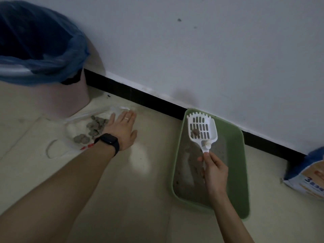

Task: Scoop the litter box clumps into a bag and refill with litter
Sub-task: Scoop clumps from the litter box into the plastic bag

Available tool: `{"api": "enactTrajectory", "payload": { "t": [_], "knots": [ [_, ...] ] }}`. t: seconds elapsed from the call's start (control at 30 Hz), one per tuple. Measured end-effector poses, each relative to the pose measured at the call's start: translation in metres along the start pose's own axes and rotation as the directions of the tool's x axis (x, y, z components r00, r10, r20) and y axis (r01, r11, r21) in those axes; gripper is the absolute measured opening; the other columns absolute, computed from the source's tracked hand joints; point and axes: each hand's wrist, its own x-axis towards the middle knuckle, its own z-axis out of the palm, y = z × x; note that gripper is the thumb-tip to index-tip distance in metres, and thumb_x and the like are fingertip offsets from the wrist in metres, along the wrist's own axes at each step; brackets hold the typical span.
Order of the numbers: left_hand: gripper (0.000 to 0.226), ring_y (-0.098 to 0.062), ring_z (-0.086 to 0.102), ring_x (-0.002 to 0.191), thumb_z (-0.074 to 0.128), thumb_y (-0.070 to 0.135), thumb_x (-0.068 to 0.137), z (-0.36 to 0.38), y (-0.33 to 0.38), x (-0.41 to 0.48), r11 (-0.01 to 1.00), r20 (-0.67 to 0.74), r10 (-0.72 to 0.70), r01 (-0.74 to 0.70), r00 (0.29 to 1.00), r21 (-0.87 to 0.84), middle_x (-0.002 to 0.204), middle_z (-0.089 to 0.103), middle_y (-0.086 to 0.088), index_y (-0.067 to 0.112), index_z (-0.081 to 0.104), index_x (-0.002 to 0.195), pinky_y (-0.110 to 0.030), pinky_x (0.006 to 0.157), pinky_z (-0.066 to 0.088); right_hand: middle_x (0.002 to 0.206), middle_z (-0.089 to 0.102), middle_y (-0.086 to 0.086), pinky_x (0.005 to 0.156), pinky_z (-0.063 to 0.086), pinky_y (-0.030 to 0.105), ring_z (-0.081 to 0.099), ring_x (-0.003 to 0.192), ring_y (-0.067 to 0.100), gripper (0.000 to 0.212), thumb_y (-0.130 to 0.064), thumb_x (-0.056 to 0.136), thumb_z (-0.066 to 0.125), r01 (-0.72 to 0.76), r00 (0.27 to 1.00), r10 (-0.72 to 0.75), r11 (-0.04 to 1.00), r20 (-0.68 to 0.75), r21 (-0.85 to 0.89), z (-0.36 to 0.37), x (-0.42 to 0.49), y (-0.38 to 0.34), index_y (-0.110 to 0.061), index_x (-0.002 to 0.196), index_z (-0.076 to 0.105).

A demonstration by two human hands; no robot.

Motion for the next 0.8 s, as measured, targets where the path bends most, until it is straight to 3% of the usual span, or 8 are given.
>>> {"api": "enactTrajectory", "payload": {
  "t": [0.13, 0.2, 0.27, 0.4, 0.53, 0.63, 0.7, 0.8],
  "knots": [
    [0.071, -0.019, -0.004, 0.151, 0.022, 0.048, 0.101, 0.01, -0.065, -0.016, 0.989, 0.064, -0.139, 0.142, 0.988, -0.044, 0.164, -0.011, -0.001, 0.016, -0.009, 0.156, -0.046, 0.121, 0.003, 0.048, 0.049, -0.013, 0.044, 0.03, 0.022, 0.038, 0.042, 0.01, 0.032, -0.022, 0.1, 0.055, 0.058, 0.987, -0.047, 0.996, 0.155, -0.068, 0.051, -0.005, -0.019, -0.015, 0.071, 0.067],
    [0.073, -0.02, -0.002, 0.151, 0.027, 0.049, 0.1, 0.02, -0.091, -0.025, 0.975, 0.088, -0.189, 0.197, 0.978, -0.104, 0.164, -0.009, 0.0, 0.016, -0.006, 0.156, -0.046, 0.121, 0.003, 0.053, 0.057, -0.01, 0.042, 0.032, 0.021, 0.039, 0.042, 0.011, 0.028, -0.023, 0.1, 0.055, 0.071, 0.976, -0.054, 0.995, 0.211, -0.076, 0.081, -0.008, -0.028, -0.011, 0.079, 0.07],
    [0.076, -0.021, -0.001, 0.151, 0.031, 0.049, 0.099, 0.032, -0.112, -0.034, 0.959, 0.123, -0.231, 0.247, 0.965, -0.139, 0.164, -0.006, -0.002, 0.016, -0.006, 0.156, -0.047, 0.121, 0.003, 0.066, 0.068, -0.005, 0.043, 0.036, 0.023, 0.042, 0.041, 0.01, 0.024, -0.022, 0.099, 0.055, 0.1, 0.963, -0.068, 0.988, 0.26, -0.114, 0.112, -0.012, -0.034, -0.019, 0.082, 0.071],
    [0.073, -0.022, -0.004, 0.151, 0.028, 0.045, 0.1, 0.05, -0.138, -0.046, 0.929, 0.192, -0.283, 0.318, 0.94, -0.187, 0.164, -0.01, -0.003, 0.014, -0.008, 0.156, -0.047, 0.121, 0.0, 0.073, 0.07, 0.005, 0.052, 0.044, 0.031, 0.05, 0.045, 0.014, 0.028, -0.03, 0.1, 0.051, 0.234, 0.919, -0.108, 0.923, 0.38, -0.305, 0.165, -0.018, -0.035, -0.029, 0.078, 0.07],
    [0.083, -0.023, -0.008, 0.151, 0.031, 0.053, 0.098, 0.061, -0.151, -0.055, 0.919, 0.242, -0.295, 0.343, 0.924, -0.193, 0.163, -0.015, -0.005, 0.012, -0.013, 0.155, -0.048, 0.121, 0.0, 0.093, 0.072, -0.011, 0.064, 0.045, 0.024, 0.062, 0.067, 0.01, 0.026, -0.034, 0.102, 0.045, 0.444, 0.83, -0.131, 0.744, 0.542, -0.499, 0.204, -0.022, -0.034, -0.026, 0.11, 0.068],
    [0.086, -0.023, -0.008, 0.15, 0.035, 0.053, 0.097, 0.058, -0.151, -0.057, 0.908, 0.254, -0.305, 0.36, 0.918, -0.213, 0.163, -0.015, -0.005, 0.012, -0.013, 0.155, -0.048, 0.121, -0.001, 0.104, 0.068, -0.002, 0.072, 0.045, 0.028, 0.063, 0.087, 0.018, 0.03, -0.029, 0.102, 0.044, 0.652, 0.735, -0.188, 0.46, 0.652, -0.603, 0.216, -0.028, -0.032, -0.024, 0.126, 0.062],
    [0.083, -0.024, -0.009, 0.15, 0.035, 0.05, 0.097, 0.052, -0.149, -0.056, 0.897, 0.239, -0.315, 0.371, 0.918, -0.241, 0.163, -0.013, -0.005, 0.012, -0.012, 0.155, -0.048, 0.121, -0.003, 0.113, 0.063, -0.002, 0.072, 0.046, 0.028, 0.062, 0.09, 0.018, 0.033, -0.029, 0.103, 0.044, 0.703, 0.705, -0.225, 0.346, 0.672, -0.621, 0.217, -0.03, -0.03, -0.026, 0.131, 0.059],
    [0.082, -0.027, -0.011, 0.15, 0.035, 0.048, 0.097, 0.047, -0.145, -0.051, 0.896, 0.217, -0.33, 0.377, 0.919, -0.236, 0.164, -0.011, -0.006, 0.011, -0.009, 0.155, -0.049, 0.121, -0.004, 0.116, 0.061, -0.004, 0.063, 0.044, 0.026, 0.062, 0.083, 0.016, 0.034, -0.029, 0.102, 0.046, 0.739, 0.674, -0.331, 0.275, 0.661, -0.616, 0.212, -0.031, -0.029, -0.027, 0.133, 0.058]
  ]
}}
